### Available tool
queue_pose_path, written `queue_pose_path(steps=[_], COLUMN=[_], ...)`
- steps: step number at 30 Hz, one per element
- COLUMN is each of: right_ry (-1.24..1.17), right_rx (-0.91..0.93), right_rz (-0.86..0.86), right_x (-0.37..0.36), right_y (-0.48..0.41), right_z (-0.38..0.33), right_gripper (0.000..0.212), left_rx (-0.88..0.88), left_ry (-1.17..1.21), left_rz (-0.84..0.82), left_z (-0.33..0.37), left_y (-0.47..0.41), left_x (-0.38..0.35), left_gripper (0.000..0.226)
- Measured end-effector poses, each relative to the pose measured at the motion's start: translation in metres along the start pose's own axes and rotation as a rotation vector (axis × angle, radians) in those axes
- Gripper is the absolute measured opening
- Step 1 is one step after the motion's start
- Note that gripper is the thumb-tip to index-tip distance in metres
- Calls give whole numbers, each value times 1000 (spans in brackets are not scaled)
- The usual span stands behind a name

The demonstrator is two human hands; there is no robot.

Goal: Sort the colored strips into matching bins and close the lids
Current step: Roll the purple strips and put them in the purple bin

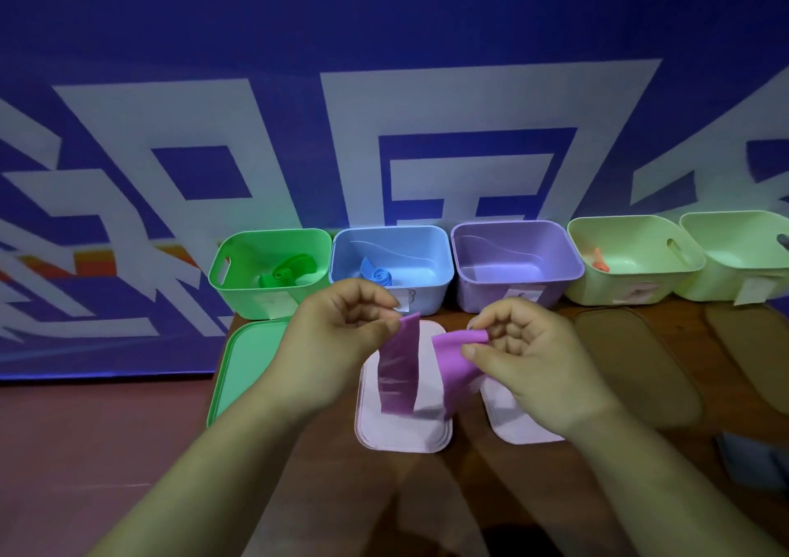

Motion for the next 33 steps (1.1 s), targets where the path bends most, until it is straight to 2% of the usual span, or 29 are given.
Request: queue_pose_path(steps=[4, 9, 13, 18, 20, 25, 29, 33], right_ry=[-15, 38, 64, 93, 106, 99, 157, 195], right_rx=[-5, 44, 66, 146, 168, 213, 258, 317], right_rz=[18, 9, 2, 29, 32, 61, 141, 225], right_x=[-16, -34, -46, -53, -56, -64, -64, -61], right_y=[6, 14, 23, 33, 36, 43, 49, 52], right_z=[-5, -15, -21, -36, -40, -47, -53, -58], right_gripper=[33, 48, 44, 32, 32, 30, 31, 35], left_rx=[-22, -30, -40, 1, 35, 145, 201, 227], left_ry=[7, 37, 74, 273, 356, 559, 518, 474], left_rz=[-24, -20, -47, -113, -140, -173, -205, -230], left_z=[0, -1, -1, -2, -1, 2, 5, 5], left_y=[5, 10, 16, 22, 24, 28, 33, 33], left_x=[15, 27, 27, 23, 20, 11, 7, 4], left_gripper=[18, 15, 18, 25, 21, 27, 34, 29])
Point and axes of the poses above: each hand's wrist, its own y-axis away from the middle knuckle, its own x-axis out of the back of the hand, z = x × y, the point moved 7 cm from there along -y, towards the middle knuckle, and after that the axes turned 5 degrees about -z, right-handed, at the moved point
